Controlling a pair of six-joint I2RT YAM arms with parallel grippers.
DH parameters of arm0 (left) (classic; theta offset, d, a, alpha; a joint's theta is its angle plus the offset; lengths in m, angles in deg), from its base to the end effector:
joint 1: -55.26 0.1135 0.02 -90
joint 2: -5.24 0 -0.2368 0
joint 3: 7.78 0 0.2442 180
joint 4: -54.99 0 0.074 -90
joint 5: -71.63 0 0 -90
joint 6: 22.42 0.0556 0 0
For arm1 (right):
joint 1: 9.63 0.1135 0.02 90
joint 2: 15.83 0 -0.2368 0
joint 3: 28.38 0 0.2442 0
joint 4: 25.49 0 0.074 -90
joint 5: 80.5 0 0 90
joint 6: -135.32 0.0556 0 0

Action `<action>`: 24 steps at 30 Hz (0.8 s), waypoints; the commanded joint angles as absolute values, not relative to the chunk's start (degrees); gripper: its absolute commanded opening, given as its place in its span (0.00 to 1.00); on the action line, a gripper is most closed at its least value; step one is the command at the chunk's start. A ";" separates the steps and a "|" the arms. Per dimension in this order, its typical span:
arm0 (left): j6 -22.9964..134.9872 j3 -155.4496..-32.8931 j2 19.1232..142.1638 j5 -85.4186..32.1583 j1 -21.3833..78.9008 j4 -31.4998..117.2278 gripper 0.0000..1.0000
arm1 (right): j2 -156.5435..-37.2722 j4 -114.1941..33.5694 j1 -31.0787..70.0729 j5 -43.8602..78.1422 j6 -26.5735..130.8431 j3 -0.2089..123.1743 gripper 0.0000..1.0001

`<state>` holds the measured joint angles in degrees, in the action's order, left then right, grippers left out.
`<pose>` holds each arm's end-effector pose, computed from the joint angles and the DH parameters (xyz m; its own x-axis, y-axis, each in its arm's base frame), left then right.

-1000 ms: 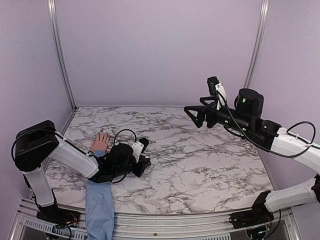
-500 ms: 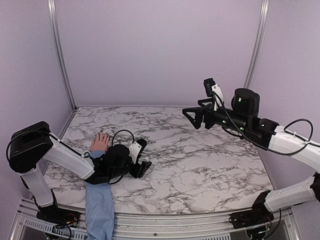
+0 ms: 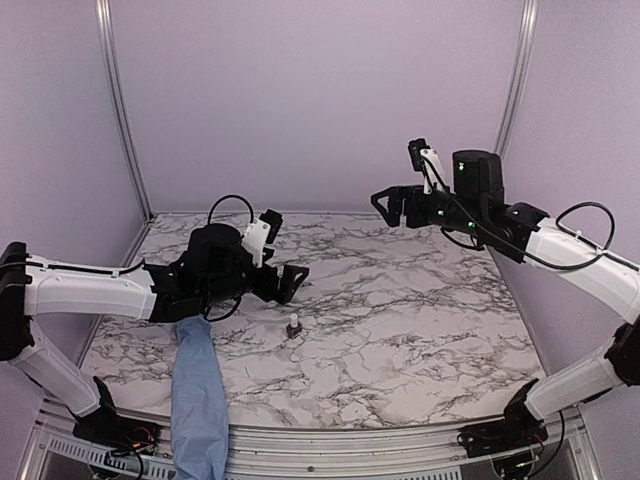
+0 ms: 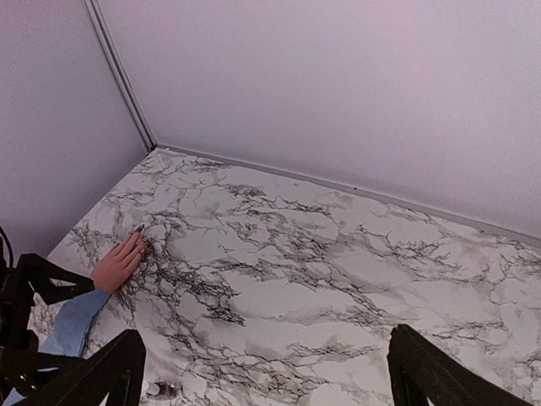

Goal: Paint the nails
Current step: Reset both arms

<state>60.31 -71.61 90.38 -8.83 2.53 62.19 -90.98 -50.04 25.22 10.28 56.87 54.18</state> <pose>0.2207 -0.2748 0.2293 -0.2334 0.1007 -0.9671 0.6632 0.7438 -0.0826 0.2665 0.1865 0.3357 -0.3535 -0.0022 -0.9354 -0.5218 0.8304 0.1953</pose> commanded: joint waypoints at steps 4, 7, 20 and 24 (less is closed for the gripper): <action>55.18 -90.04 90.94 -12.90 12.25 36.12 0.99 | -91.44 -54.22 21.88 6.15 59.15 57.99 0.99; 52.96 -91.46 90.09 -15.69 16.43 34.37 0.99 | -90.89 -54.37 19.25 5.49 61.04 57.68 0.98; 42.72 -73.89 81.20 -16.70 26.43 38.84 0.99 | -82.80 -49.48 13.66 4.04 65.16 41.86 0.99; 39.87 -67.49 78.69 -15.98 26.50 42.52 0.99 | -80.17 -45.80 13.66 4.63 66.75 34.51 0.99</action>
